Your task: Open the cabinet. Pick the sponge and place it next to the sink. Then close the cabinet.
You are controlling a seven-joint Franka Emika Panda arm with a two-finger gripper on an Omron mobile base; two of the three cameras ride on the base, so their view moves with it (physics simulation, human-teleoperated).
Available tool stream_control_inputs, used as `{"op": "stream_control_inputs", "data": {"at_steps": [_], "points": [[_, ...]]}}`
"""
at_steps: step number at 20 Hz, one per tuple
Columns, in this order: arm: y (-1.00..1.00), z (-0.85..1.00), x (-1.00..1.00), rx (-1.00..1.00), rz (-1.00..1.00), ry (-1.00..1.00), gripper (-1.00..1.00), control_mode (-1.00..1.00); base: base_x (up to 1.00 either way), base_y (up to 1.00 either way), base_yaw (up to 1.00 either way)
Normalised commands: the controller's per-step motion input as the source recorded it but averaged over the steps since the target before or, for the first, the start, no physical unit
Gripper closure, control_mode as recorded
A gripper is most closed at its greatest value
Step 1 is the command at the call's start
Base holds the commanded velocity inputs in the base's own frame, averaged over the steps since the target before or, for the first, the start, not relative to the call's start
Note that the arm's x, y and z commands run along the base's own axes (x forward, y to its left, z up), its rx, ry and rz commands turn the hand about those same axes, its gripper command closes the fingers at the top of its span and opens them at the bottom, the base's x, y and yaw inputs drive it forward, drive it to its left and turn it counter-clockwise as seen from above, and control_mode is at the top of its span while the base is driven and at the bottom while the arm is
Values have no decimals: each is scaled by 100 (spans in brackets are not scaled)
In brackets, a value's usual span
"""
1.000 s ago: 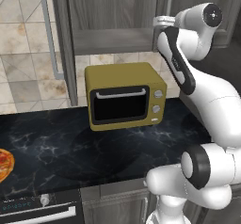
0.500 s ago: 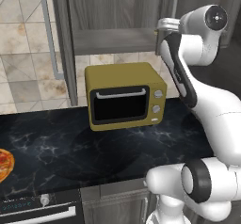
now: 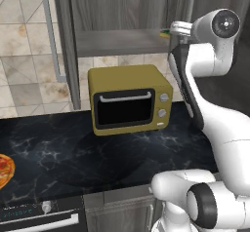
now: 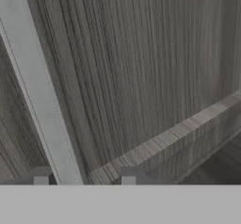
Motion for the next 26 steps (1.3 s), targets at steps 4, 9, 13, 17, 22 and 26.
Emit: {"op": "stream_control_inputs", "data": {"at_steps": [4,9,13,17,22,26], "points": [[-83,0,-52,2,-10,0,100,-100,0,0,0],[-90,0,-53,3,-7,0,100,-100,0,0,0],[-89,0,-53,2,-3,0,100,-100,0,0,0],[-90,0,-50,1,0,0,100,-100,0,0,0],[-92,0,-54,1,0,0,100,-100,0,0,0],[-83,0,-57,1,0,0,100,-100,0,0,0]]}}
